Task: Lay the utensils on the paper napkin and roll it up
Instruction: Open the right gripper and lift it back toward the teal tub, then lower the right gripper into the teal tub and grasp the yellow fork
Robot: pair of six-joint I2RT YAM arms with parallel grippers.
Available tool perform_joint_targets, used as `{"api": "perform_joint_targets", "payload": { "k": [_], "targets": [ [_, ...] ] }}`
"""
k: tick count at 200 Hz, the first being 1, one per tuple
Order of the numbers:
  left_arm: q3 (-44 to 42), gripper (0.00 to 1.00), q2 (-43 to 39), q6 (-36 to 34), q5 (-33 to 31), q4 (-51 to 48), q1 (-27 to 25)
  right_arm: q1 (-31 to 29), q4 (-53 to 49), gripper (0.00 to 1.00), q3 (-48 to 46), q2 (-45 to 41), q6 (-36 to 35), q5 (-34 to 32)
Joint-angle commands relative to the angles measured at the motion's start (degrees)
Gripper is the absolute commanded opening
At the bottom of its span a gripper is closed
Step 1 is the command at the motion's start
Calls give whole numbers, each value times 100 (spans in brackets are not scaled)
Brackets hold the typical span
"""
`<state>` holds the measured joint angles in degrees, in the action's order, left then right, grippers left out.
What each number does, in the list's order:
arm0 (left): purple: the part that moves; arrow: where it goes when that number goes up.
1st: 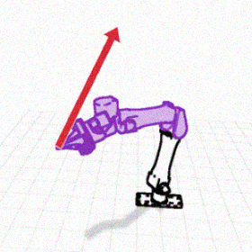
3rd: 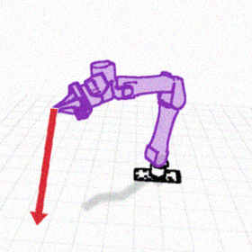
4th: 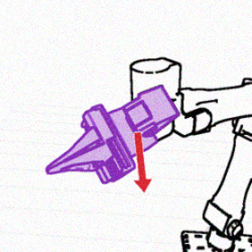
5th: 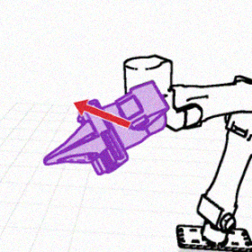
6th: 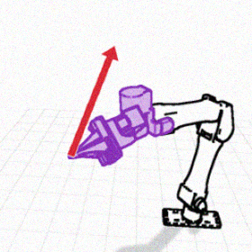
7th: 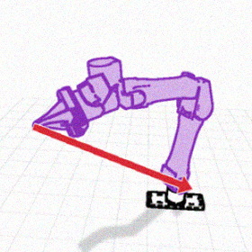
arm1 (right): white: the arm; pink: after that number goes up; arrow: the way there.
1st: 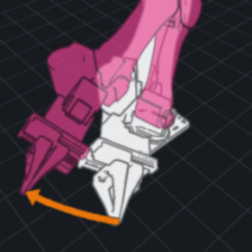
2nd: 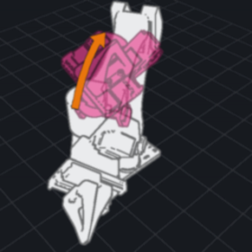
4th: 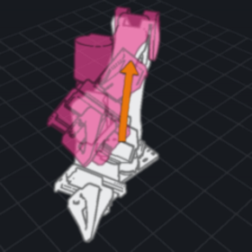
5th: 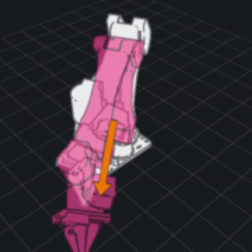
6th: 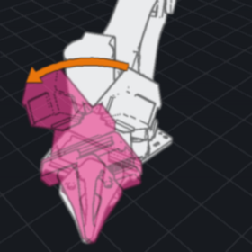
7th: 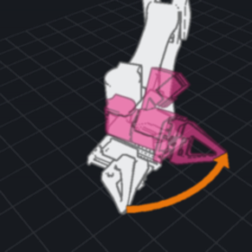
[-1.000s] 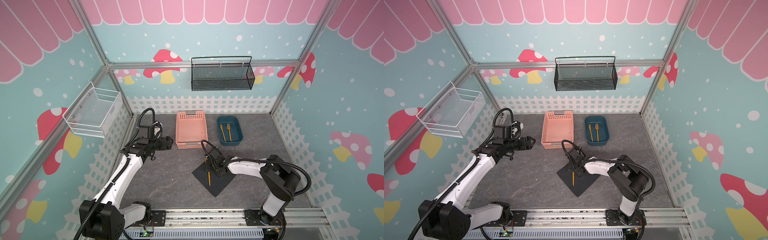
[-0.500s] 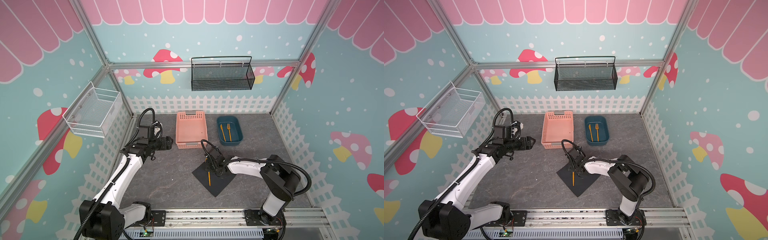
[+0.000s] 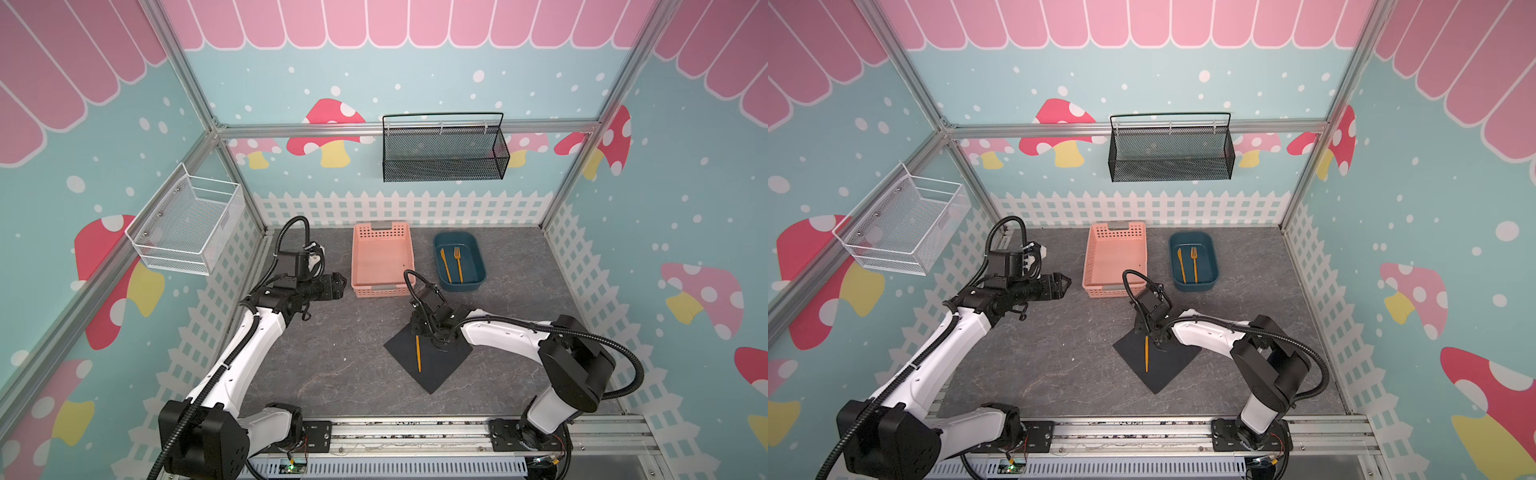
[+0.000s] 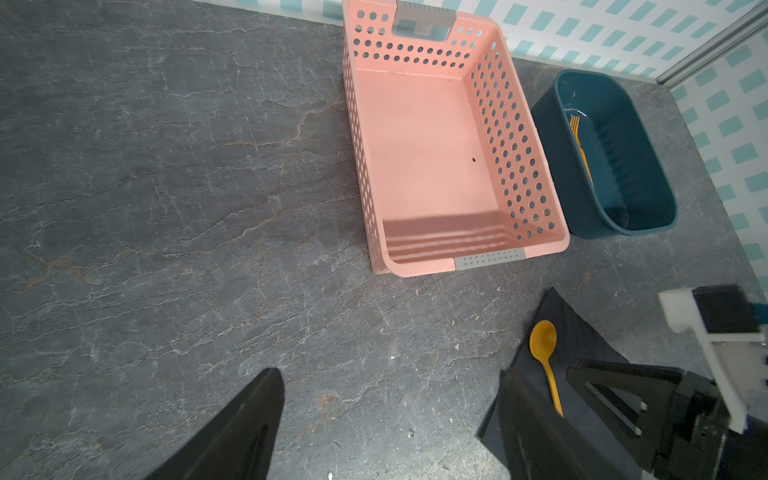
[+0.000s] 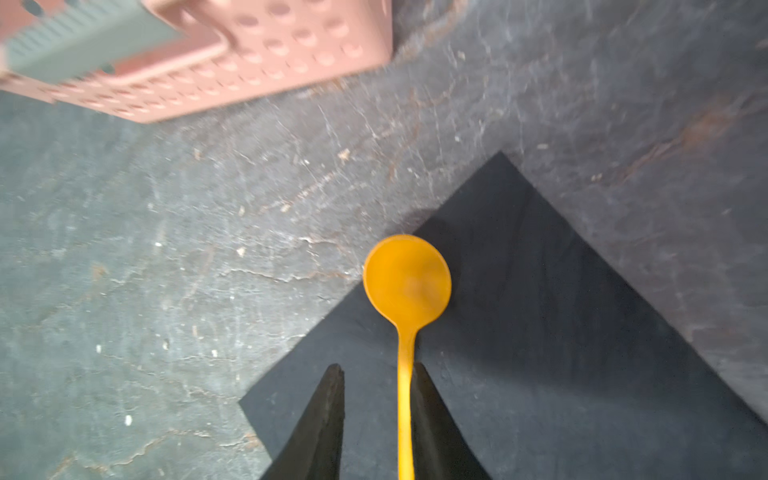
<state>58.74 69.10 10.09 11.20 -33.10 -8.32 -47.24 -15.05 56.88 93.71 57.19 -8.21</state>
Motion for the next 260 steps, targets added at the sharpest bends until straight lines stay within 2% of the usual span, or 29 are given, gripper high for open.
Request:
{"api": "perform_joint_targets", "payload": {
  "k": [1, 65, 117, 190, 260],
  "targets": [
    [-62, 83, -24, -24, 6, 75, 43, 60, -269, 30, 231, -235, -140, -170],
    [-60, 83, -24, -2, -34, 99, 49, 672, -650, 30, 754, -326, -933, 64],
    [-76, 83, -90, -41, -166, 100, 89, 1585, -880, 30, 1218, -184, -1700, 464],
    [-87, 83, -90, -76, -206, 98, 119, 2630, -1416, 29, 2473, 899, -2783, 729],
    [-124, 84, -142, -129, -243, 102, 120, 3235, -1744, 29, 3756, 2278, -3286, 927]
  ]
}}
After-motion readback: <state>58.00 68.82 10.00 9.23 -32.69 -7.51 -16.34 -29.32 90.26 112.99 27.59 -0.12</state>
